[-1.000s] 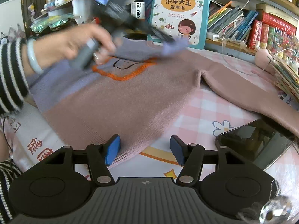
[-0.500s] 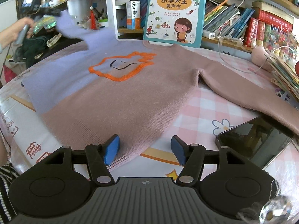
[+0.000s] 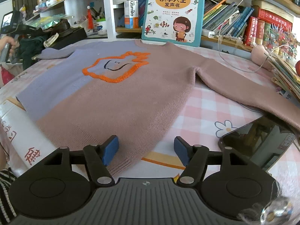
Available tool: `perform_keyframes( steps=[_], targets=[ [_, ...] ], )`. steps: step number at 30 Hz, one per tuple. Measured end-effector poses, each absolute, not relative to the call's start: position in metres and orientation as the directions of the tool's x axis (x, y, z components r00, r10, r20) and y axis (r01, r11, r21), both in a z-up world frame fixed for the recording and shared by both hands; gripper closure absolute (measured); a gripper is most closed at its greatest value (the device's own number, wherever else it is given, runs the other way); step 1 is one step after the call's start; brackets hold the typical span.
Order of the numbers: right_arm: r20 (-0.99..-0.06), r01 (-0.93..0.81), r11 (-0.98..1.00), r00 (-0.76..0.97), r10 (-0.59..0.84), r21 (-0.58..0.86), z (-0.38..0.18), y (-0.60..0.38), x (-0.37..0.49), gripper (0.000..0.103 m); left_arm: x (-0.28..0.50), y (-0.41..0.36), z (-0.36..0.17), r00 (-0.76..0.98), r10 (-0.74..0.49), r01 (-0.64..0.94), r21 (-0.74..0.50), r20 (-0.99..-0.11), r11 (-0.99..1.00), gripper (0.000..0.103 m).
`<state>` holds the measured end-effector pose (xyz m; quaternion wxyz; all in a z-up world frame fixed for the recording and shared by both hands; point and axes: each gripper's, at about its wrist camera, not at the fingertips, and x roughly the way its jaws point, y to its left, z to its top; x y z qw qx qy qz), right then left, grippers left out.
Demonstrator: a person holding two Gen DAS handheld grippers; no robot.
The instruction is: Fold clothes
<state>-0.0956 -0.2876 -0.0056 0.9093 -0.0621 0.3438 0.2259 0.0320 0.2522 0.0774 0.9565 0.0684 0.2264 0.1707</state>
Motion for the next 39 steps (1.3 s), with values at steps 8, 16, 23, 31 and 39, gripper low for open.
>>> perform_keyframes(
  steps=[8,16,23,31,39],
  targets=[
    [-0.641,-0.447,0.893,0.671,0.372,0.051,-0.008,-0.289,-0.098,0.039,-0.051,0.155,0.047,0.856,0.023,0.063,0.148,-0.516,0.987,0.040],
    [-0.622,-0.438,0.896,0.680,0.387,0.078,-0.007,-0.290,-0.104,0.059,-0.083,0.122,0.010,0.765,-0.179,0.139,-0.112,-0.618,0.984,0.042],
    [-0.606,-0.428,0.893,0.676,0.419,0.140,-0.007,-0.298,-0.102,0.083,-0.075,0.127,-0.010,0.746,-0.235,0.082,-0.264,-0.624,0.961,0.092],
    [-0.593,-0.397,0.908,0.703,0.393,0.132,-0.007,-0.298,-0.098,0.087,-0.107,0.115,-0.007,0.768,-0.228,0.101,-0.239,-0.599,0.966,0.102],
    [-0.577,-0.402,0.911,0.724,0.378,0.093,-0.010,-0.290,-0.068,0.092,-0.114,0.132,-0.016,0.762,-0.218,0.040,-0.291,-0.609,0.956,0.103]
  ],
)
